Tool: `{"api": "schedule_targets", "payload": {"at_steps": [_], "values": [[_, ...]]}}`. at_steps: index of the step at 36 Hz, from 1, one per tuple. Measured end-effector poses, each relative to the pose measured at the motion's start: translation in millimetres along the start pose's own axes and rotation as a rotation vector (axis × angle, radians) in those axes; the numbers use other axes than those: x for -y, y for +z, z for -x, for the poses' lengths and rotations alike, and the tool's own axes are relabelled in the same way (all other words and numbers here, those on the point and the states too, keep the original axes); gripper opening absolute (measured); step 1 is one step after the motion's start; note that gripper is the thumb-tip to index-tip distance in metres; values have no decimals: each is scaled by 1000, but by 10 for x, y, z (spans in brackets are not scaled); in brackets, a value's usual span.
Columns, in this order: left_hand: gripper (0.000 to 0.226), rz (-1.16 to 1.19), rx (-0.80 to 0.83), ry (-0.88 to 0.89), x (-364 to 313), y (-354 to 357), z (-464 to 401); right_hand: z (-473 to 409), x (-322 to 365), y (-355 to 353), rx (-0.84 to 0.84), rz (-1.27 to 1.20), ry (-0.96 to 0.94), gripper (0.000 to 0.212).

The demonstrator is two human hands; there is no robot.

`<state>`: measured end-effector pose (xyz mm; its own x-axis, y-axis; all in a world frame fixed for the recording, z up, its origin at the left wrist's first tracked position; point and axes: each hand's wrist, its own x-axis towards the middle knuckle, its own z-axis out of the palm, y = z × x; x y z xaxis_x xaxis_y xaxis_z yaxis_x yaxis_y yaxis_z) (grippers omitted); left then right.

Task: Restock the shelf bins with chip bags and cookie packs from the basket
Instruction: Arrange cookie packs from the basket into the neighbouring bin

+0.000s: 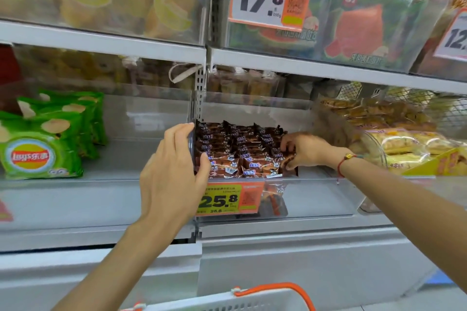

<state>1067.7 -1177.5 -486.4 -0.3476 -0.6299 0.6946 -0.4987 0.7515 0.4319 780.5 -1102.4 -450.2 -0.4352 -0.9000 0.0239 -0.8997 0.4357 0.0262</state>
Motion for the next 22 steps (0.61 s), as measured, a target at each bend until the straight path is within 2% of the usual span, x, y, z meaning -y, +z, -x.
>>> {"api": "schedule_targets", "payload": {"at_steps": [6,11,17,22], "values": [[46,9,1,-7,8,-21,11,36,58,-47,34,49,23,50],[48,30,16,-20,3,-38,-3,205,49,-110,-19,22,8,48],[53,49,-7,21,-16,-146,44,670,34,-272,-238,-70,-57,28],[50,11,-6,191,-170,-304,238,1254,163,-316,-417,-217,-131,18]]}}
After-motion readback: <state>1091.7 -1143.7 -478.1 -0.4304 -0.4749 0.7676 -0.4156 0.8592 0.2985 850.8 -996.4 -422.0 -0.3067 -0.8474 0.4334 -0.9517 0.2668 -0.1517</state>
